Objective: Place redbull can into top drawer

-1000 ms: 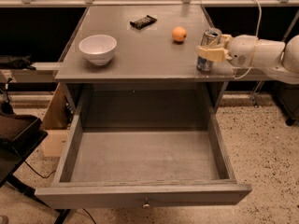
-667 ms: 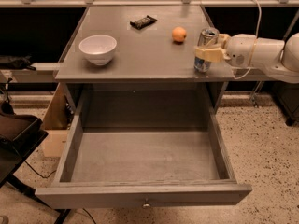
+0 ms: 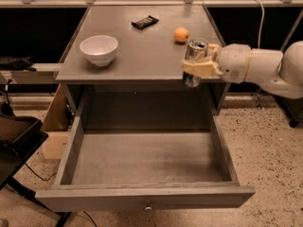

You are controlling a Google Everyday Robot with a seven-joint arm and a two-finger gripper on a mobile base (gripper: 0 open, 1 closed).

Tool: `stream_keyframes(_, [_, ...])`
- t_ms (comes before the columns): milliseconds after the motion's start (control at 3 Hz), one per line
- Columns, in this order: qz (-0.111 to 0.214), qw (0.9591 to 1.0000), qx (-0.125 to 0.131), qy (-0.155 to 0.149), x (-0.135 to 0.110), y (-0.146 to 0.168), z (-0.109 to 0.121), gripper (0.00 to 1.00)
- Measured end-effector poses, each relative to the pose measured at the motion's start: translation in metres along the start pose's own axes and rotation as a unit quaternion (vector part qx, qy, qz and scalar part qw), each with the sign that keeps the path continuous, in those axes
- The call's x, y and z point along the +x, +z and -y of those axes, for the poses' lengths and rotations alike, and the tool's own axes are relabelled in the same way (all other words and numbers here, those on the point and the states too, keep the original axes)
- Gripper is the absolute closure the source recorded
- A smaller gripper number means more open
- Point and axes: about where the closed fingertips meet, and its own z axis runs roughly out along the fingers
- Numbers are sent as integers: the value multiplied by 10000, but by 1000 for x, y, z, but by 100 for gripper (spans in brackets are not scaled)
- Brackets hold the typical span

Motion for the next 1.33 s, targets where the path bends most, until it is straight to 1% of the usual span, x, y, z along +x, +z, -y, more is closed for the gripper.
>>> stream_keyframes(333, [531,9969,-583,67,18,32,-51,100])
stream_keyframes(667, [428,9929,-1104,-110,86,83,-99,100])
stream_keyframes(1000, [2,9903,-1327,-410,128,109,-120,100])
stream_keyframes(1333, [-239,9897,-1276,-610,150,121,-130,100])
